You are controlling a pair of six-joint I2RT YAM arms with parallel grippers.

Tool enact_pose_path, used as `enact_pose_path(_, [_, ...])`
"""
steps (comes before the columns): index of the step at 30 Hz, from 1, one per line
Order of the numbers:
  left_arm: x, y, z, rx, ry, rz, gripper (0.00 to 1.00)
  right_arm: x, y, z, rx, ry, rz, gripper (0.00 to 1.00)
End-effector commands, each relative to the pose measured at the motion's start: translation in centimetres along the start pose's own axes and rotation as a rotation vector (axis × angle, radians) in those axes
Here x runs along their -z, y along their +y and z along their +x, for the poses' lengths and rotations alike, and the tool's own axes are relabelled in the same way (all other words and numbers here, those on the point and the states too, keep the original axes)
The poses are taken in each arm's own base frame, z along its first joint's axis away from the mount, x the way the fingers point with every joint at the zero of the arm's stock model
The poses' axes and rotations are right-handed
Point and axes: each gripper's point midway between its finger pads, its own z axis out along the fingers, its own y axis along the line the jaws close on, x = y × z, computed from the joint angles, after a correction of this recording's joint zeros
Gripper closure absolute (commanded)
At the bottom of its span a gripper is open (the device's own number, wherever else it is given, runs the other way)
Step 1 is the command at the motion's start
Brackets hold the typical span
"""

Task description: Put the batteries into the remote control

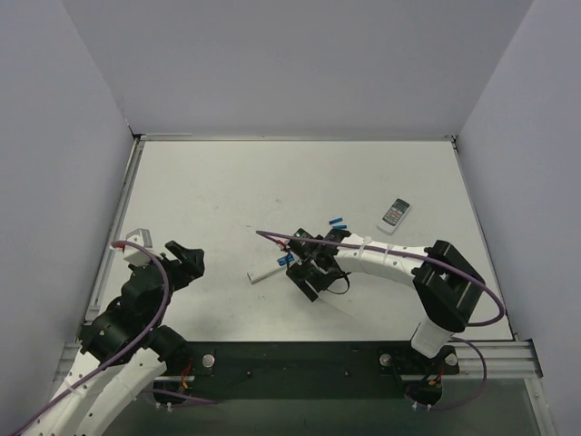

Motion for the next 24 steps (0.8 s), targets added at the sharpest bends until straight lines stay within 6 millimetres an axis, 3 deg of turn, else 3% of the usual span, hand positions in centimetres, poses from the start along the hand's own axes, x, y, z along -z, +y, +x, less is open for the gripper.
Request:
enact_pose_path(1, [-0.3, -1.6, 0.0, 0.002, 0.025, 0.053, 0.16, -1.0, -0.3, 1.0, 0.026, 0.07, -0.031, 0.38])
enact_pose_path(17, [-1.0, -3.0, 1.6, -0.004, 0.094, 0.096, 0.16, -2.7, 0.4, 3.1, 0.071, 0.174, -0.008, 0.58])
enact_pose_path(20, [-1.1, -3.1, 1.9, -0.003, 0.105, 0.101, 0.16, -2.8, 0.5, 3.1, 0.079, 0.179, -0.007, 0.66])
enact_pose_path(21, [-1.1, -3.2, 2.0, -0.002, 0.11, 0.104, 0.16, -2.7, 0.5, 3.0, 0.082, 0.175, -0.008, 0.74])
enact_pose_path(24, [-1.3, -3.6, 2.9, 0.006, 0.141, 0.128, 0.16, -2.2, 0.3, 2.4, 0.089, 0.147, 0.003, 0.84])
